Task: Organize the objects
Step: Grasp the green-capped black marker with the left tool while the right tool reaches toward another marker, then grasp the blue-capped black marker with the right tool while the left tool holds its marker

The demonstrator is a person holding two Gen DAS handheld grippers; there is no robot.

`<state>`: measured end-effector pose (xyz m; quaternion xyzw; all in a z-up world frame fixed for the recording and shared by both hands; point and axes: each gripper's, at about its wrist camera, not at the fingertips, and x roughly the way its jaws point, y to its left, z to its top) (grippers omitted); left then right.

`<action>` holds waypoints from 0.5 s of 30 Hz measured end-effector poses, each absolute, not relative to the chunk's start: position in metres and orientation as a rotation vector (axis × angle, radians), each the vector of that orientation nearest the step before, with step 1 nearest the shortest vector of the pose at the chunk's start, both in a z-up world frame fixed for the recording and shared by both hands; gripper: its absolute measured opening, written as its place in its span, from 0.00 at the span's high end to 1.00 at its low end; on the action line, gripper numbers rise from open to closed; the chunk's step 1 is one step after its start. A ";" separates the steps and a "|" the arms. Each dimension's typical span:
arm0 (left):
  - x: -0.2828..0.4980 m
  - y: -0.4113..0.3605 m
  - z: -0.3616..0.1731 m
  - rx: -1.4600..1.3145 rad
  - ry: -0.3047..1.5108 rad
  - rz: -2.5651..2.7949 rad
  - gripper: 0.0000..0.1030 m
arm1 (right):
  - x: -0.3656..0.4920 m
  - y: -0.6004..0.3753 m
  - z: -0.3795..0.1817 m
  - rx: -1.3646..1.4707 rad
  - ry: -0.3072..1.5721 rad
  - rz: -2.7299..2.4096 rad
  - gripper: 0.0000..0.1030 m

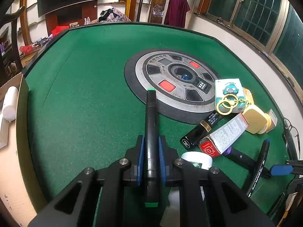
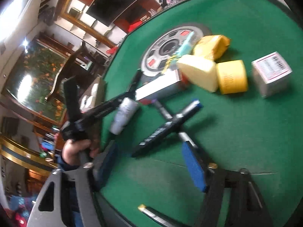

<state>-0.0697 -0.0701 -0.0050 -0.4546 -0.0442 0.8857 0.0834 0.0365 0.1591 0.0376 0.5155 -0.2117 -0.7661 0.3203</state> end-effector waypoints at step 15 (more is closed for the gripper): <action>-0.070 -0.069 -0.007 -1.346 -0.104 2.661 0.86 | 0.016 0.077 0.038 1.372 0.059 -2.320 0.73</action>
